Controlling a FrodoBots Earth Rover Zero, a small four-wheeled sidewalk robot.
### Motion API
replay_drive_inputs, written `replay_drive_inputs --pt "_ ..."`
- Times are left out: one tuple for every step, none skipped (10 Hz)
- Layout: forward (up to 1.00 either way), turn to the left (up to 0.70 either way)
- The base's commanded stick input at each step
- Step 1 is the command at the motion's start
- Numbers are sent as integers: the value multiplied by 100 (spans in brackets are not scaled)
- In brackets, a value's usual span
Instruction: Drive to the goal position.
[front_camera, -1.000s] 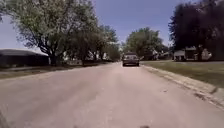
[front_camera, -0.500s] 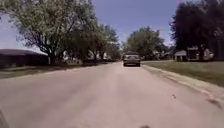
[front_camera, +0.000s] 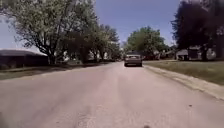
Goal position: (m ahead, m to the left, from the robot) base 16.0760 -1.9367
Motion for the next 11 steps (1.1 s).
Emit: replay_drive_inputs --pt "70 0" --pt "70 0" --pt "70 0" --pt "70 0" --pt "70 0" --pt "70 0" --pt "70 0" --pt "70 0" --pt "70 0" --pt "70 0" --pt "70 0"
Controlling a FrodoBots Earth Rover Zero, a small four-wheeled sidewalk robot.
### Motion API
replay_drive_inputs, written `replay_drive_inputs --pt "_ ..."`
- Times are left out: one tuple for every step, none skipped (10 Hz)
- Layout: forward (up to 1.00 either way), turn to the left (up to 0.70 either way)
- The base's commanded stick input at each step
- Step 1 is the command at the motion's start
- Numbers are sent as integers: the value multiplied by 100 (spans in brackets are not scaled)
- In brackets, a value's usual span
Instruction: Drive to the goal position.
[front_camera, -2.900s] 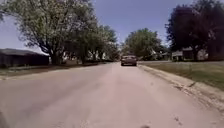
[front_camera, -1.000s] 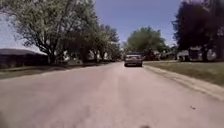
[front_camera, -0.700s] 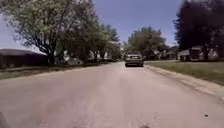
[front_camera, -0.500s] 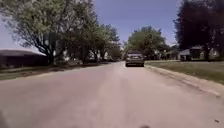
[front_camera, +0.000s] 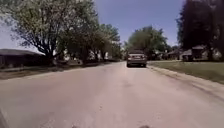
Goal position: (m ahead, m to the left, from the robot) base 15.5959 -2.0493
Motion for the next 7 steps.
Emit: replay_drive_inputs --pt "70 0" --pt "70 0" --pt "70 0" --pt "70 -13" --pt "70 -35" --pt "70 -25" --pt "70 0"
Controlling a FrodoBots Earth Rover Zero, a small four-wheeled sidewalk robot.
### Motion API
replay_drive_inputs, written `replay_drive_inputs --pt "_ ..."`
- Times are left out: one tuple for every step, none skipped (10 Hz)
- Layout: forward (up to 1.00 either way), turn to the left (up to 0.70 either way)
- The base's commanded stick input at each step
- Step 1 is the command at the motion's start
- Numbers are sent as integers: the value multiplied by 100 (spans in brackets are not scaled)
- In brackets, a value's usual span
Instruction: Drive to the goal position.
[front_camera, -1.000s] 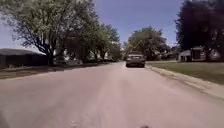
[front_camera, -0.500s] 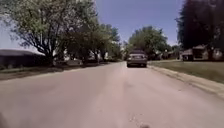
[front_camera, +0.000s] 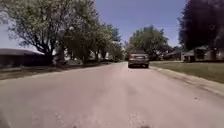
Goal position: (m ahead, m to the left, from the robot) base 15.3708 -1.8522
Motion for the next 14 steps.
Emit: replay_drive_inputs --pt "70 0" --pt "70 0" --pt "70 0" --pt "70 0" --pt "70 0" --pt "70 0" --pt "70 0" --pt "70 0" --pt "70 0" --pt "70 0" --pt "70 0" --pt "70 0" --pt "70 0" --pt "70 0"
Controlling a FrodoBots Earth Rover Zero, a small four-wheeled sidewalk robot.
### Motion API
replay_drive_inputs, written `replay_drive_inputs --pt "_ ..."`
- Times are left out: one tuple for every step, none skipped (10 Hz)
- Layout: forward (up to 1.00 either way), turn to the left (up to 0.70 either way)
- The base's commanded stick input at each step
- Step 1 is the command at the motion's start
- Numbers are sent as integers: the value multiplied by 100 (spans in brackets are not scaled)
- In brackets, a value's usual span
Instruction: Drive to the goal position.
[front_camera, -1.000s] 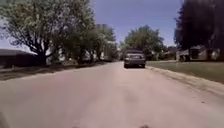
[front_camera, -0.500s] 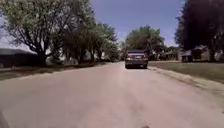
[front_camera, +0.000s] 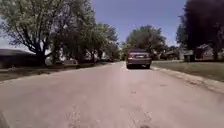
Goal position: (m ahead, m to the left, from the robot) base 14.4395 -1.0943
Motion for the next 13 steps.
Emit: replay_drive_inputs --pt "70 0" --pt "70 -11" --pt "70 -35" --pt "70 -35" --pt "70 0" --pt "70 0" --pt "70 0" --pt "70 0" --pt "70 0" --pt "70 0" --pt "70 0" --pt "70 0" --pt "70 0"
